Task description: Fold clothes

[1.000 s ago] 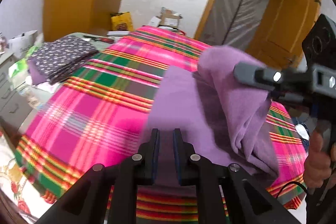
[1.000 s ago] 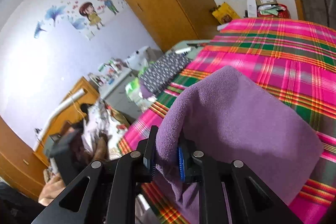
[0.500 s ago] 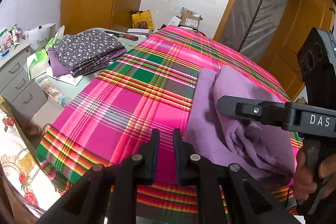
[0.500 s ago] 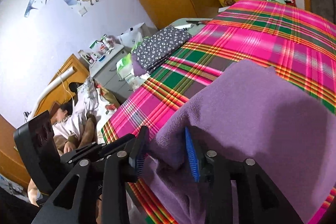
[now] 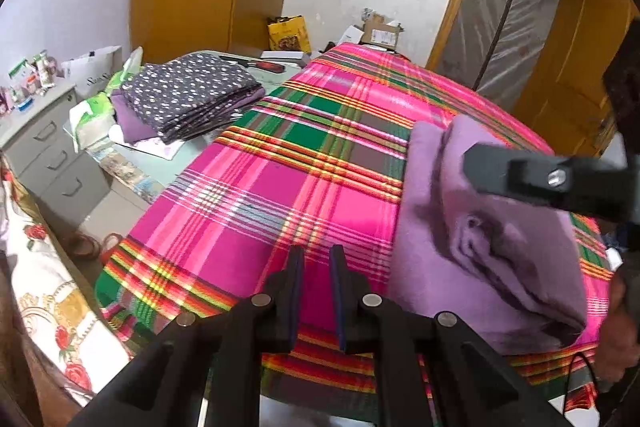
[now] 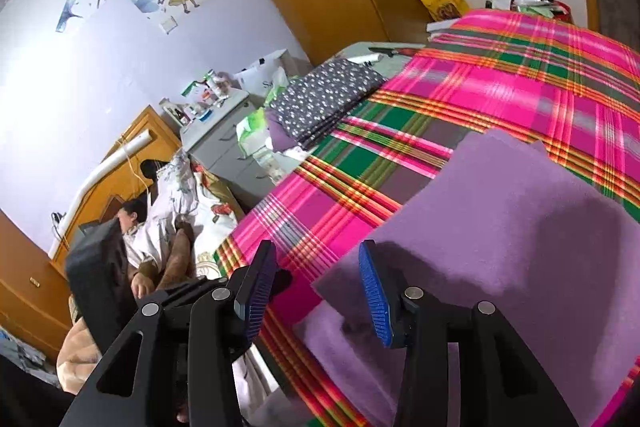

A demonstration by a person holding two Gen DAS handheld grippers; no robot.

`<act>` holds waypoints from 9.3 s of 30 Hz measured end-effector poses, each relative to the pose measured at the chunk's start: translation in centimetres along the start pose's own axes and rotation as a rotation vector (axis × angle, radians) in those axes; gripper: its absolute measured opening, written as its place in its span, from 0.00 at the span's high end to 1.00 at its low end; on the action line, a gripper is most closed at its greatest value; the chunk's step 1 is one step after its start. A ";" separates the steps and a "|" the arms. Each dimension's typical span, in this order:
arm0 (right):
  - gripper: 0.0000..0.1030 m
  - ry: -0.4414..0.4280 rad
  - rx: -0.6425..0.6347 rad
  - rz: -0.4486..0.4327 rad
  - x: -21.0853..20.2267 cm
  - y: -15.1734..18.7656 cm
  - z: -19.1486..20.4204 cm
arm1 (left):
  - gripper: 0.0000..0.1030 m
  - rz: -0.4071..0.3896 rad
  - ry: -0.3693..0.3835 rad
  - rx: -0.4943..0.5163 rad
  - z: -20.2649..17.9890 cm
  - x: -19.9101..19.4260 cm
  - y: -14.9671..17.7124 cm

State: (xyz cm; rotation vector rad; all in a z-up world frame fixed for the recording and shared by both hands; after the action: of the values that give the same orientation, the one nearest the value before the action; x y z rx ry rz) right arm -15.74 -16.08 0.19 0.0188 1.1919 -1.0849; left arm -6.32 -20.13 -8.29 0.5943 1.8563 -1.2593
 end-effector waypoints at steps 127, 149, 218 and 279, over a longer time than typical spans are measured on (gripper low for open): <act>0.88 0.140 0.394 -0.255 -9.9 8.1 -19.2 | 0.90 0.111 0.369 0.172 -9.8 6.5 -9.7; 0.82 0.205 0.137 -0.252 -11.8 10.9 -12.9 | 0.90 0.021 0.333 0.176 -8.8 2.7 -8.6; 0.80 0.256 0.300 -0.232 -8.9 6.0 -18.8 | 0.91 0.099 0.249 0.339 -12.5 7.5 -10.2; 0.91 0.229 -0.140 -0.117 -7.8 12.9 -7.1 | 0.93 0.044 0.305 0.146 -3.6 1.0 -0.2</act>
State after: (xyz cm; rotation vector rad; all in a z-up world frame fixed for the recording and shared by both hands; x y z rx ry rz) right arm -11.75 -0.30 -3.54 -0.0363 1.4887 -1.1199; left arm -8.29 -16.91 -8.31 0.9460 1.9937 -1.3410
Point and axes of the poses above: each gripper's, at about its wrist camera, not at the fingertips, and x roughly the way its jaws point, z to its left, y to its underside, the point moved 6 cm from there along x, roughly the way its jaws point, and after that the axes turned 10 degrees about z, right-handed, at the moved point
